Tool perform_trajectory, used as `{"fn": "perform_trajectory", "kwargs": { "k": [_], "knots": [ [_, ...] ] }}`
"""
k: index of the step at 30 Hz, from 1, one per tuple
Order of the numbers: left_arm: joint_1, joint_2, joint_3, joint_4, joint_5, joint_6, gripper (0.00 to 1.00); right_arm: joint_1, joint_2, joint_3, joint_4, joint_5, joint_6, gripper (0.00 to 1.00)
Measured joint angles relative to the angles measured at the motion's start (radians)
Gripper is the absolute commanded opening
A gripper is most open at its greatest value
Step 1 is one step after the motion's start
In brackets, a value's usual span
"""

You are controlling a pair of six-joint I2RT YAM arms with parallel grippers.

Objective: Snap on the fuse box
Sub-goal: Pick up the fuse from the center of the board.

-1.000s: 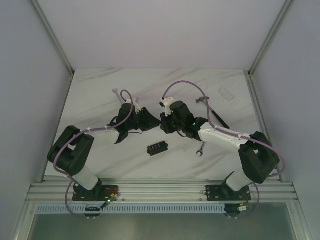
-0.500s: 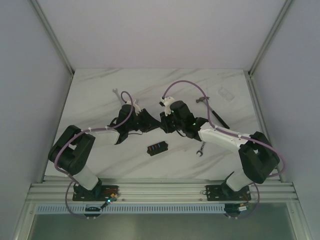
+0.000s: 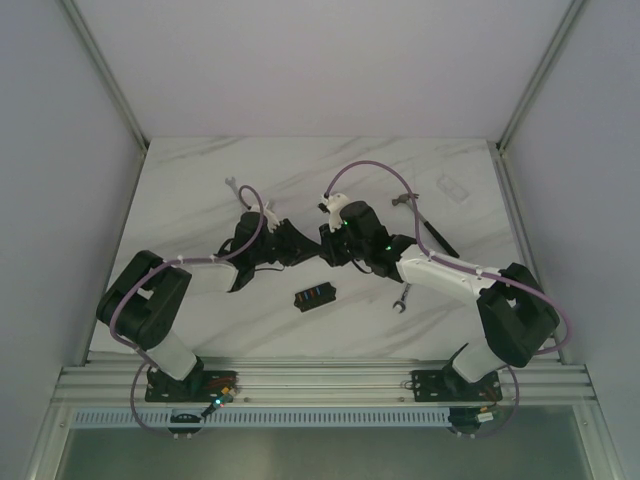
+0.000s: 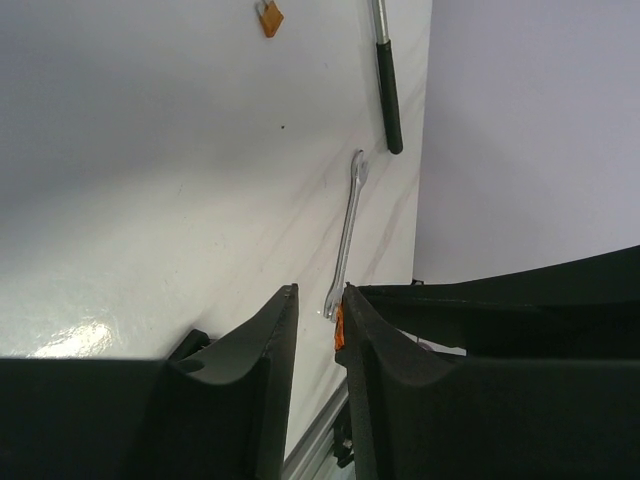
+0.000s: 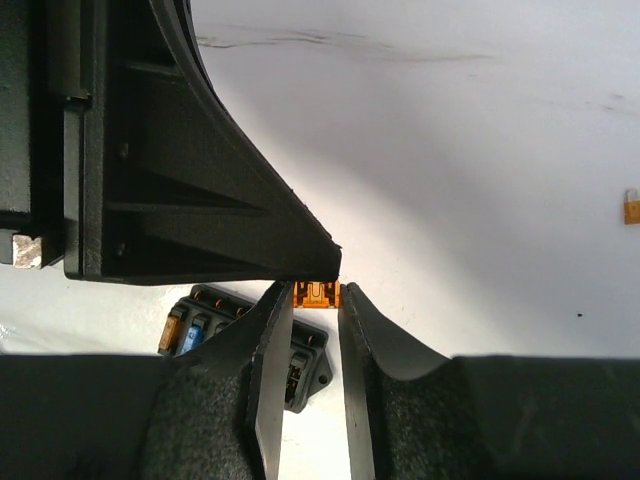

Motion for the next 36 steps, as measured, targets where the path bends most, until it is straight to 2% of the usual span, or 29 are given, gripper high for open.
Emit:
{"fn": "perform_trajectory", "kwargs": {
  "k": [16,27,31,36],
  "knots": [
    [0.001,0.000,-0.023,0.057,-0.001,-0.046,0.19,0.000,0.000,0.000,0.016,-0.022,0.023,0.09],
    [-0.007,-0.024,-0.058,0.048,-0.008,-0.053,0.04,0.001,0.000,0.000,0.087,-0.032,0.045,0.09],
    [-0.007,-0.050,-0.064,0.044,-0.016,-0.056,0.03,0.002,0.000,0.000,0.095,-0.032,0.050,0.19],
    [-0.007,-0.099,-0.089,0.045,-0.048,-0.062,0.02,0.002,-0.059,-0.040,0.109,-0.011,0.100,0.25]
  ]
}}
